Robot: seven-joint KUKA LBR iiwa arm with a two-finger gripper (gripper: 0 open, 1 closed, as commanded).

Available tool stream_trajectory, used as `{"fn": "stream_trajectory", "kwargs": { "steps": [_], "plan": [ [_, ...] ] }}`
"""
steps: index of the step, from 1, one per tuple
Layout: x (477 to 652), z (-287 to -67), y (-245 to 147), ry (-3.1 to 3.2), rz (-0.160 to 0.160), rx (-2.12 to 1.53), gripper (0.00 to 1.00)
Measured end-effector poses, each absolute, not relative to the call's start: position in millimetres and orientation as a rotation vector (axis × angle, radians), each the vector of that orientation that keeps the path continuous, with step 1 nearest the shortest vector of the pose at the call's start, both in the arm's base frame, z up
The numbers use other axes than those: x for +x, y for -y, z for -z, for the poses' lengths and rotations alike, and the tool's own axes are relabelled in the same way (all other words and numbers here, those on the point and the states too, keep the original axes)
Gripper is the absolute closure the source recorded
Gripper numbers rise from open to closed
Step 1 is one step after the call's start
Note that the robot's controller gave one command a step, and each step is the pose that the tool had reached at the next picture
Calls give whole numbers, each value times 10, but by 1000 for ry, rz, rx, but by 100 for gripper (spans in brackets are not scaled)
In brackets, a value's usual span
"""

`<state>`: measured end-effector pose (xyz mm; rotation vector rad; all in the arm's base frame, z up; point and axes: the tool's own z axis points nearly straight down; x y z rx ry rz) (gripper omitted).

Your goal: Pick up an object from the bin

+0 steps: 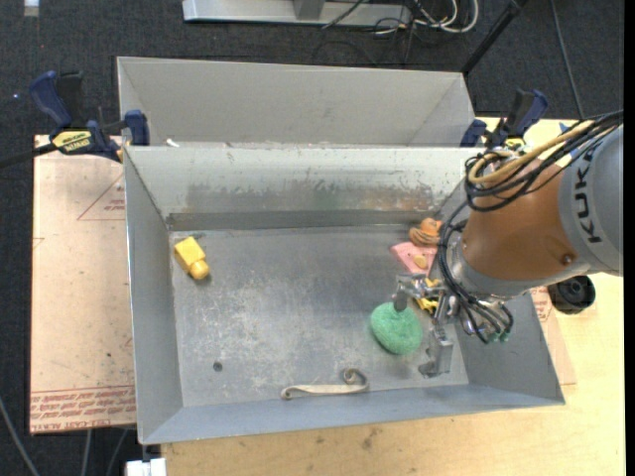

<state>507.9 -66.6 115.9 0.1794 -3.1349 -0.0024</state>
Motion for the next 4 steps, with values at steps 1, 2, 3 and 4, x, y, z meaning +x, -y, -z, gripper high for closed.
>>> {"fn": "stream_trajectory", "kwargs": {
  "steps": [1,2,3,4],
  "plan": [
    [4872,-738,485,3062,-2,761,100],
    [4871,-738,485,3062,-2,762,100],
    [4934,-730,443,3046,-5,790,100],
    [5106,-720,488,3035,4,801,100]
  ]
}}
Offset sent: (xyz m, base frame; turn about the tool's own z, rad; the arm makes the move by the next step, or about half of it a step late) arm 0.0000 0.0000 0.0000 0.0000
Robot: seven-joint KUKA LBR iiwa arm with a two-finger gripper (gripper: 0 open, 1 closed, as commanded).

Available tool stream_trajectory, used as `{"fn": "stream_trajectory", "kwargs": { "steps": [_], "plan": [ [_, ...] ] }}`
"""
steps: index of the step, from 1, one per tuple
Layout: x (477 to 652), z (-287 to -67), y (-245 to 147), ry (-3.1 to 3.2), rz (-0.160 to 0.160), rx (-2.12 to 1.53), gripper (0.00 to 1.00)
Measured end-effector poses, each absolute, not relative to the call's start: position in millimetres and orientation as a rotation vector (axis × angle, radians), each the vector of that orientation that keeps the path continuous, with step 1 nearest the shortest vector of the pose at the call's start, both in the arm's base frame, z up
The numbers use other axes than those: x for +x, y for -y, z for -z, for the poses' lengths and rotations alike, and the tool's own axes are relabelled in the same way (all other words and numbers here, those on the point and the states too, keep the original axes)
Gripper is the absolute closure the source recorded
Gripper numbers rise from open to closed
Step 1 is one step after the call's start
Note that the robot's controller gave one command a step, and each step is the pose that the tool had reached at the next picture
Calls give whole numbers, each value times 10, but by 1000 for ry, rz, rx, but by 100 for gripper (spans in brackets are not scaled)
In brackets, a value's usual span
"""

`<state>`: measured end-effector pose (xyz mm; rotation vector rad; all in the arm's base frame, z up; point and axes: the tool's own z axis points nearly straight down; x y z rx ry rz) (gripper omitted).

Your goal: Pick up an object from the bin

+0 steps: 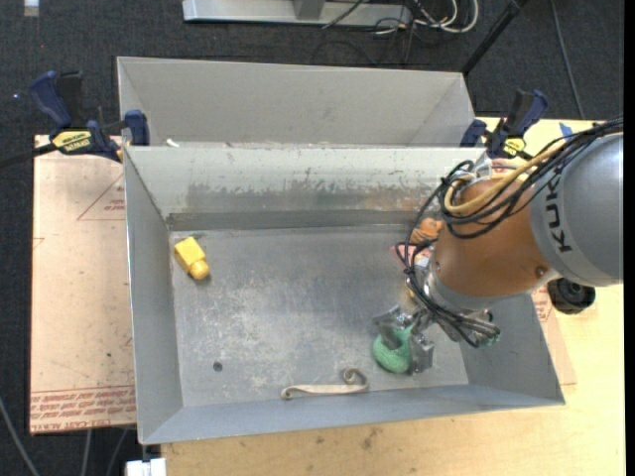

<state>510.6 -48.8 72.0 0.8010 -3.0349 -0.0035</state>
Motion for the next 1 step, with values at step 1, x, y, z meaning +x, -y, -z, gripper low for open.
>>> {"fn": "stream_trajectory", "kwargs": {
  "steps": [1],
  "plan": [
    [5162,-723,784,3038,4,832,100]
  ]
}}
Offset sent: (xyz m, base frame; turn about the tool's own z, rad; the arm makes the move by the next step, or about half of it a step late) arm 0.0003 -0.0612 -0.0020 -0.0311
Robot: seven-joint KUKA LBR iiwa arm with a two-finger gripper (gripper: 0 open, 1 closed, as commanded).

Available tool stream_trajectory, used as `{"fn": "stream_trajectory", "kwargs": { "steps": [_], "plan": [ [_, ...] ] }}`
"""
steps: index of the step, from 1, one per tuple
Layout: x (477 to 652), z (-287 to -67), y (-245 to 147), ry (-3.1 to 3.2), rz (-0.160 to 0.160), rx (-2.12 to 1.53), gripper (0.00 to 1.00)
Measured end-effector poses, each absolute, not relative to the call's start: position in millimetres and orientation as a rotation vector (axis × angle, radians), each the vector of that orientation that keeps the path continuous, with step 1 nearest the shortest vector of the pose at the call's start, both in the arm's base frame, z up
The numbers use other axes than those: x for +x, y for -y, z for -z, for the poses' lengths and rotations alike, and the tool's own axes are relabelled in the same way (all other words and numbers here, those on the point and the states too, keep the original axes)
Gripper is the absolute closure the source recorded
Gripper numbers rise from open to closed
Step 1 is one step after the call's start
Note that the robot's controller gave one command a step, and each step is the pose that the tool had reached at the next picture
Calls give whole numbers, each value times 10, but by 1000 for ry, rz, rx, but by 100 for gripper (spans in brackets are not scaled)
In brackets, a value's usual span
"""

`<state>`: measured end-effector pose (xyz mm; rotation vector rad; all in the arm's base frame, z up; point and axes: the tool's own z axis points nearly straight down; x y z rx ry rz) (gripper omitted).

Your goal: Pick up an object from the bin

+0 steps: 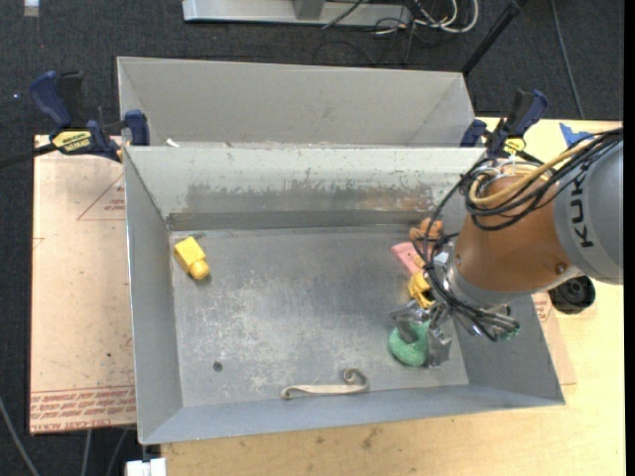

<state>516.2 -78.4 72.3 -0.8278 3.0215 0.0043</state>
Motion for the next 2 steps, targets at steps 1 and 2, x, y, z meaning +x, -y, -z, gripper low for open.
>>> {"fn": "stream_trajectory", "kwargs": {
  "steps": [1,2],
  "plan": [
    [5134,-722,1092,-3018,1,-843,100],
    [5134,-722,1091,-3018,1,-844,100]
  ]
}}
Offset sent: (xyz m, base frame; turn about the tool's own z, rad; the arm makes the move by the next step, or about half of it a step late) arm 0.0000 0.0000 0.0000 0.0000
